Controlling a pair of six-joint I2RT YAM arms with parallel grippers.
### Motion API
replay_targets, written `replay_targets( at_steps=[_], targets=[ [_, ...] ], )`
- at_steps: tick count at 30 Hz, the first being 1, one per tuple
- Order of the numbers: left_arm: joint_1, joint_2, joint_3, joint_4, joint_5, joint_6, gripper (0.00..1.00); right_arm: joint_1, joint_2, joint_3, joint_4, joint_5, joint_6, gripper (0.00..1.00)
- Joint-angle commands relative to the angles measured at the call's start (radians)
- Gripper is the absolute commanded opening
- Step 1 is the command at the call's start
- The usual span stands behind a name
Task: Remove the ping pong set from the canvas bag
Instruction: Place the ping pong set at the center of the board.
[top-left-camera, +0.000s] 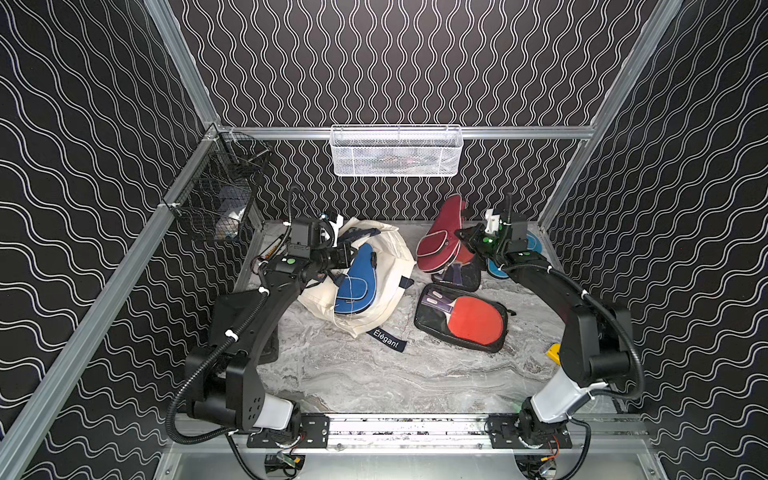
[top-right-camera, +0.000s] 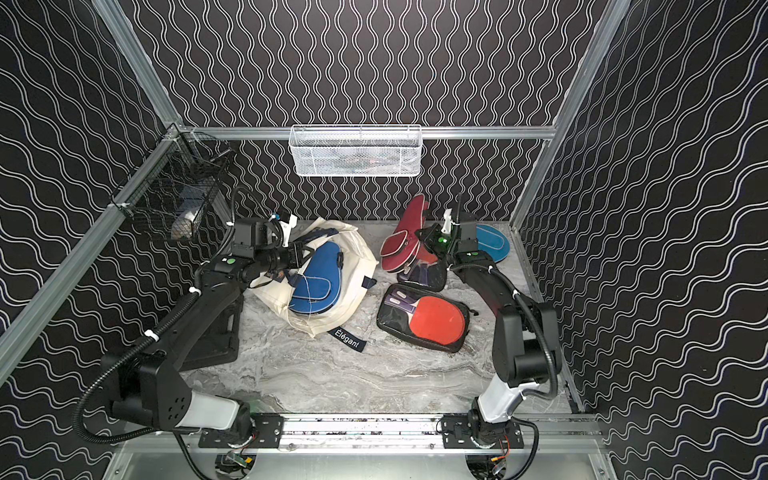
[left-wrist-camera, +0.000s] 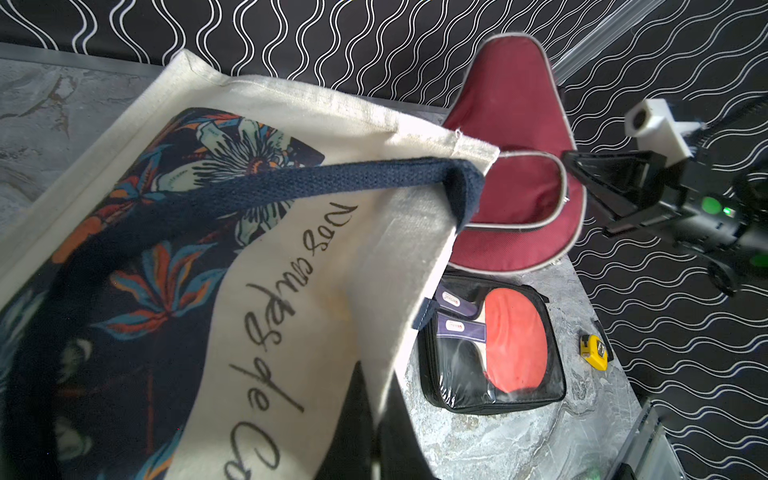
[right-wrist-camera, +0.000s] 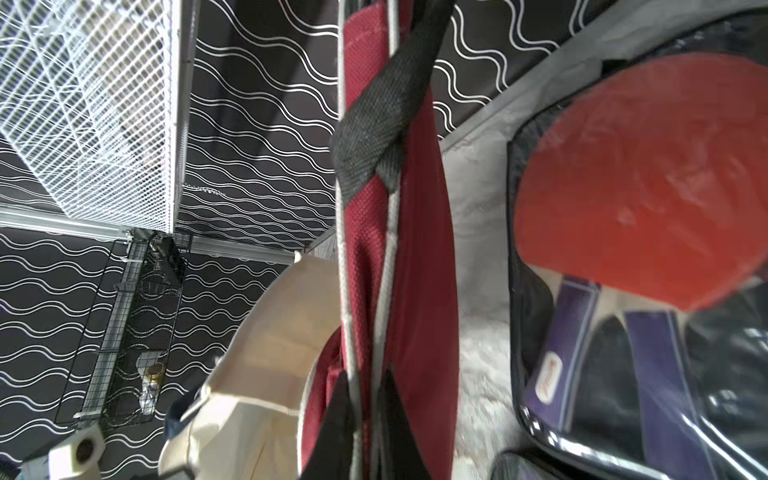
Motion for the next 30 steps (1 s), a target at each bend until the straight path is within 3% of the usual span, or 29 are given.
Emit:
replay_targets(
  at_steps=[1,14,30],
  targets=[
    [0.000,-0.019,0.001,0.041,0.033,-0.012,0.00,0.000,0.060,0.047,0.167,-0.039,0.002,0.00],
    [0.009,-0.042,0.001,0.041,0.030,-0.011,0.00,0.090,0.315,0.163,0.244,-0.056,0.059,0.00],
    [0.026,-0.047,-0.005,0.054,0.041,-0.021,0.00,0.120,0.477,0.280,-0.014,-0.015,0.008,0.03]
  ],
)
